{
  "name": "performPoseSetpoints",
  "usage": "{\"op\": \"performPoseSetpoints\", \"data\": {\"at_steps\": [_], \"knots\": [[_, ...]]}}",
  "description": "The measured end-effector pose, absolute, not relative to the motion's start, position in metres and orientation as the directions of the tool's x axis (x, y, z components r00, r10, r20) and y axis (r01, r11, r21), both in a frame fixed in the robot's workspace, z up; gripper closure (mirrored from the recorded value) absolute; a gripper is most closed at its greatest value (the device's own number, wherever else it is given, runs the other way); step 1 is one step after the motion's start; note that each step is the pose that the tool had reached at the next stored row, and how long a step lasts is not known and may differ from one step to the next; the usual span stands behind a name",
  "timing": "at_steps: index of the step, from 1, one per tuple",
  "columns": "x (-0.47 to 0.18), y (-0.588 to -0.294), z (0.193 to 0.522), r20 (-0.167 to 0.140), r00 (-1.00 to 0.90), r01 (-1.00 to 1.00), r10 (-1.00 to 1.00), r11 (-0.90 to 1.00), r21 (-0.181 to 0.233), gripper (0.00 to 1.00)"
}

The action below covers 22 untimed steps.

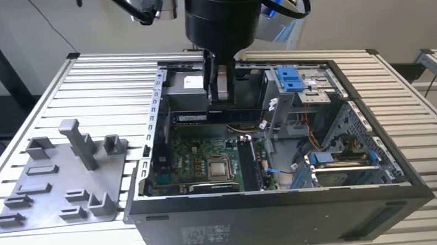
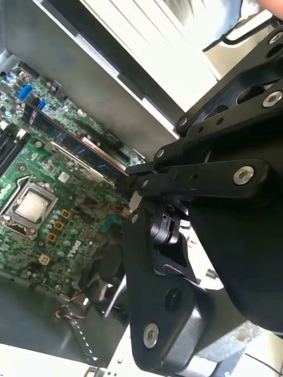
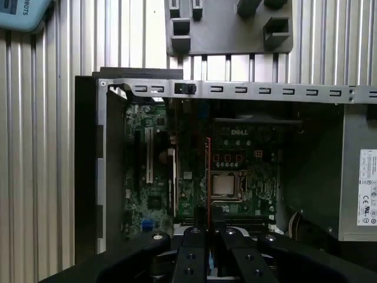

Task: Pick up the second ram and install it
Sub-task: 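Pick up the second ram and move it above second insertion slot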

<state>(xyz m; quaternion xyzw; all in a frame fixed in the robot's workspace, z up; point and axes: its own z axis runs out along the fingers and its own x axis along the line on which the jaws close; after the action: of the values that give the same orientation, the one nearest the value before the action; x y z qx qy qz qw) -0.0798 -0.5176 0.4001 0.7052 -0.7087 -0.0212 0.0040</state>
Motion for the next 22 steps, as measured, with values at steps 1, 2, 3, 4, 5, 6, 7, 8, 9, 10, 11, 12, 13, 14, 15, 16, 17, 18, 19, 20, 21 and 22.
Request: {"op": "performPoseSetpoints", "data": {"at_steps": [1,2,3,4,5,6,7,8,9,10,11,12,13,14,15,16,17,18,19,20,21,22], "knots": [[-0.076,-0.518,0.400,-0.024,-0.005,-0.999,-1.000,0.004,0.036,0.86],[-0.073,-0.518,0.400,-0.024,-0.005,-0.999,-1.000,0.004,0.036,0.86],[-0.069,-0.518,0.400,-0.024,-0.005,-0.999,-1.000,0.004,0.036,0.86],[-0.066,-0.518,0.400,-0.024,-0.005,-0.999,-1.000,0.004,0.036,0.86],[-0.063,-0.518,0.400,-0.024,-0.005,-0.999,-1.000,0.004,0.036,0.86],[-0.059,-0.518,0.400,-0.024,-0.005,-0.999,-1.000,0.004,0.036,0.86],[-0.056,-0.518,0.400,-0.024,-0.005,-0.999,-1.000,0.004,0.037,0.86],[-0.053,-0.518,0.400,-0.024,-0.005,-0.999,-1.000,0.004,0.037,0.86],[-0.049,-0.518,0.400,-0.024,-0.005,-0.999,-1.000,0.004,0.037,0.86],[-0.045,-0.518,0.400,-0.024,-0.005,-0.999,-1.000,0.004,0.037,0.86],[-0.042,-0.518,0.400,-0.024,-0.005,-0.999,-1.000,0.004,0.037,0.86],[-0.038,-0.518,0.400,-0.024,-0.005,-0.999,-1.000,0.004,0.037,0.86],[-0.035,-0.518,0.400,-0.024,-0.005,-0.999,-1.000,0.004,0.038,0.86],[-0.031,-0.518,0.400,-0.024,-0.005,-0.999,-1.000,0.004,0.038,0.86],[-0.028,-0.518,0.400,-0.024,-0.005,-0.999,-1.000,0.004,0.038,0.86],[-0.024,-0.518,0.400,-0.024,-0.005,-0.999,-1.000,0.004,0.038,0.86],[-0.021,-0.518,0.400,-0.024,-0.005,-0.999,-1.000,0.004,0.038,0.86],[-0.017,-0.518,0.400,-0.024,-0.005,-0.999,-1.000,0.004,0.039,0.86],[-0.014,-0.518,0.400,-0.024,-0.005,-0.999,-1.000,0.004,0.039,0.86],[-0.010,-0.518,0.400,-0.024,-0.005,-0.999,-1.000,0.004,0.039,0.86],[-0.007,-0.518,0.400,-0.024,-0.005,-0.999,-1.000,0.004,0.039,0.86],[-0.004,-0.518,0.400,-0.024,-0.005,-0.999,-1.000,0.004,0.039,0.86]]}}
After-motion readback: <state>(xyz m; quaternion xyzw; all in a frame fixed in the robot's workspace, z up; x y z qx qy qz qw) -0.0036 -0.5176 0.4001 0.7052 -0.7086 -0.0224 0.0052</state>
